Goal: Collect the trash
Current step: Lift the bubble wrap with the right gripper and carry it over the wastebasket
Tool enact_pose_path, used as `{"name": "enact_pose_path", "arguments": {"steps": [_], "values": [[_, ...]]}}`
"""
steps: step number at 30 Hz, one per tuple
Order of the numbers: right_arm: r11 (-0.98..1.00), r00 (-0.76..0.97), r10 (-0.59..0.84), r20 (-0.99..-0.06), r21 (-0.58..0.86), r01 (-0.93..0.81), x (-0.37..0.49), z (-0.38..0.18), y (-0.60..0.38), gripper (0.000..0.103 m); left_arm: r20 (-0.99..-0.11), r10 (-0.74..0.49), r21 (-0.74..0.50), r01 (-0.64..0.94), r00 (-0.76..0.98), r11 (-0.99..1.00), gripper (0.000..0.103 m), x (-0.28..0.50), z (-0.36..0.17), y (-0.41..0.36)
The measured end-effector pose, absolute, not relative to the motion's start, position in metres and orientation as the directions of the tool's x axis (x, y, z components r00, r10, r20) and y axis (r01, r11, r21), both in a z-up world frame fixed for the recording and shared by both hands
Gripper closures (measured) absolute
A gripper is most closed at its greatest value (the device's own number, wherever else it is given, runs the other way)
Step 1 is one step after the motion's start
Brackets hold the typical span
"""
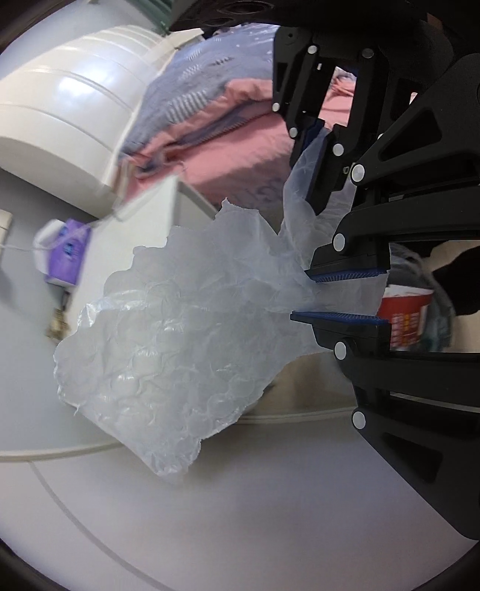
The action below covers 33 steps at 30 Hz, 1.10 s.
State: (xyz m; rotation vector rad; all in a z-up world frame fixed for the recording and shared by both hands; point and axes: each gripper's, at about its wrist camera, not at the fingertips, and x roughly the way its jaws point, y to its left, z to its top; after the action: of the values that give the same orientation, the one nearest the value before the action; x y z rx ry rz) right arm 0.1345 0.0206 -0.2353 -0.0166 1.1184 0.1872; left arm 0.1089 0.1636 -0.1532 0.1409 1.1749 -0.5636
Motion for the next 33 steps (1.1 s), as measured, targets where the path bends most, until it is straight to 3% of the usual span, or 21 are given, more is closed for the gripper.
{"name": "enact_pose_path", "arguments": {"steps": [14,33], "values": [[0.924,0.197,0.235,-0.952,0.157,-0.348,0.112,-0.358,0.037,0.091,-0.955,-0.259,-0.215,0.261,0.147,0.941,0.089,0.045,-0.275,0.197],[0.895,0.033,0.189,-0.981,0.159,-0.416,0.121,-0.500,0.058,0.091,-0.969,-0.248,-0.248,0.120,-0.010,0.961,0.089,0.035,-0.425,0.220]]}}
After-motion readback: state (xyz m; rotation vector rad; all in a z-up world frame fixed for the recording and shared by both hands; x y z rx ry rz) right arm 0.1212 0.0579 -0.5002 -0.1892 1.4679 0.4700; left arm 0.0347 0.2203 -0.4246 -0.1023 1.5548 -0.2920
